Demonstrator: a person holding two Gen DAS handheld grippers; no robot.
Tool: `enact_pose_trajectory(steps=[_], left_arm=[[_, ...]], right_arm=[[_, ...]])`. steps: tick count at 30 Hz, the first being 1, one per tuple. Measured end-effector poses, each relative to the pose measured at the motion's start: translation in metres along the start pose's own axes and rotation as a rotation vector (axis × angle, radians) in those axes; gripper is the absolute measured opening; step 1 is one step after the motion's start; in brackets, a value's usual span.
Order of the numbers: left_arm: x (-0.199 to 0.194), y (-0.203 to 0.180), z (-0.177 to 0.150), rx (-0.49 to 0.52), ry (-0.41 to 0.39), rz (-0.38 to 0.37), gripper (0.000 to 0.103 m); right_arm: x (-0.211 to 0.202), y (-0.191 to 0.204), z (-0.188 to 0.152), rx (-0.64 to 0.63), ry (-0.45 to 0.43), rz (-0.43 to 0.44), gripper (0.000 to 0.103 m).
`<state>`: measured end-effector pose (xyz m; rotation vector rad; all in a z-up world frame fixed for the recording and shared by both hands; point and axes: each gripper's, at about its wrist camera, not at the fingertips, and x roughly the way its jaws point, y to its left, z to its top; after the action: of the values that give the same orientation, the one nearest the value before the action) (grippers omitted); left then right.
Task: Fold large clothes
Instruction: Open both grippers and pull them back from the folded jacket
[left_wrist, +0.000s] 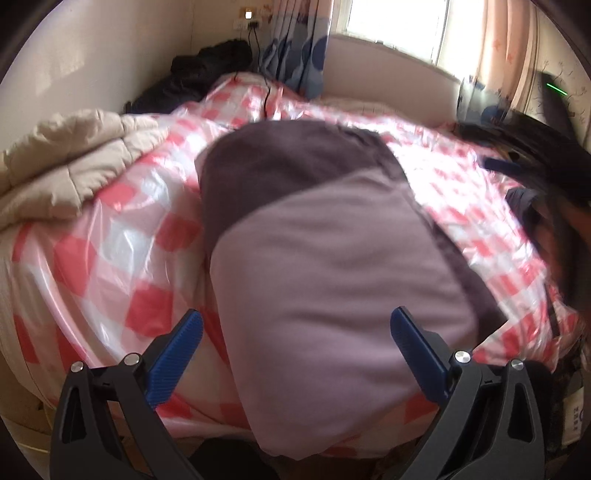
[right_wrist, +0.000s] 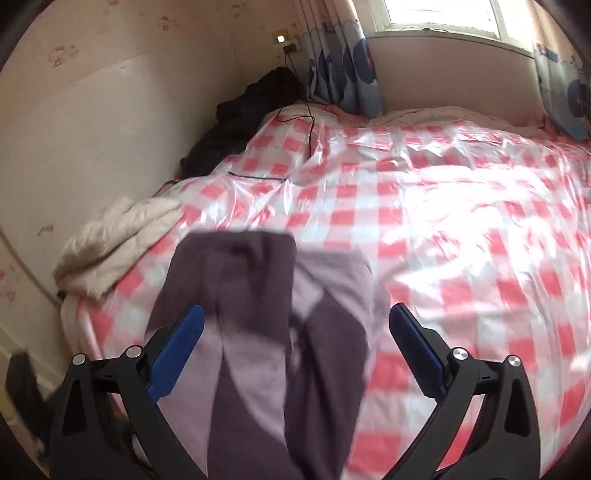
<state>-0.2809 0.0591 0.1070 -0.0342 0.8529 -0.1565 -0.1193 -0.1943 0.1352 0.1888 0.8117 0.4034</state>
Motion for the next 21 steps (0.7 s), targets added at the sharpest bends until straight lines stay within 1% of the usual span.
enact_pose_trajectory(steps=[1,2,3,4,5,6,7,8,9,10,11,13,15,16,17,18,19,20,21], left_arm=[[-0.001,0.0,0.002,0.004,-0.008,0.001,0.097],[0.0,0.0,0.004,0.011,-0.008,-0.004,0.097],[0.003,0.001,0.005,0.018,0.0,-0.012,0.097],[0.007,0.002,0.004,0.025,0.013,-0.014,0.097],[0.011,0.002,0.003,0.027,0.02,-0.012,0.097],[0.015,0.004,0.001,0.024,0.035,-0.012,0.097],[0.019,0.006,-0.002,0.012,0.053,-0.023,0.097],[0.019,0.009,-0.003,-0.003,0.053,-0.041,0.097],[0.017,0.013,-0.004,-0.028,0.047,-0.066,0.097],[0.015,0.016,-0.005,-0.044,0.056,-0.066,0.097],[0.013,0.018,-0.005,-0.049,0.056,-0.057,0.097],[0.006,0.021,-0.005,-0.058,0.037,-0.054,0.097],[-0.001,0.023,-0.005,-0.066,0.022,-0.045,0.097],[-0.004,0.022,-0.006,-0.066,0.015,-0.033,0.097],[-0.006,0.02,-0.007,-0.064,0.008,-0.012,0.097],[-0.007,0.017,-0.008,-0.058,0.007,0.01,0.097],[-0.006,0.016,-0.009,-0.055,0.009,0.023,0.097],[-0.005,0.012,-0.011,-0.053,0.014,0.05,0.097],[-0.004,0.01,-0.012,-0.053,0.019,0.063,0.097]], right_arm=[[0.018,-0.002,0.014,0.02,0.016,-0.006,0.097],[0.045,-0.008,0.033,0.045,0.033,-0.015,0.097],[0.067,-0.014,0.043,0.068,0.054,-0.03,0.097],[0.089,-0.022,0.046,0.082,0.081,-0.063,0.097],[0.124,-0.032,0.042,0.092,0.155,-0.138,0.097],[0.155,-0.039,0.029,0.091,0.25,-0.165,0.097],[0.185,-0.048,0.009,0.097,0.361,-0.162,0.097],[0.199,-0.062,-0.01,0.154,0.397,-0.119,0.097],[0.193,-0.072,-0.015,0.205,0.361,-0.092,0.096],[0.183,-0.077,-0.016,0.227,0.336,-0.077,0.096],[0.169,-0.077,-0.016,0.221,0.317,-0.066,0.096],[0.128,-0.074,-0.015,0.199,0.227,-0.042,0.096],[0.059,-0.061,-0.022,0.16,0.075,0.019,0.096],[0.036,-0.056,-0.028,0.144,0.029,0.042,0.096],[0.007,-0.045,-0.043,0.122,-0.018,0.069,0.096],[-0.009,-0.035,-0.059,0.094,-0.032,0.092,0.096],[-0.012,-0.026,-0.07,0.072,-0.021,0.088,0.096],[-0.004,-0.018,-0.093,0.047,0.047,0.036,0.096],[0.019,-0.015,-0.119,0.032,0.154,0.022,0.096]])
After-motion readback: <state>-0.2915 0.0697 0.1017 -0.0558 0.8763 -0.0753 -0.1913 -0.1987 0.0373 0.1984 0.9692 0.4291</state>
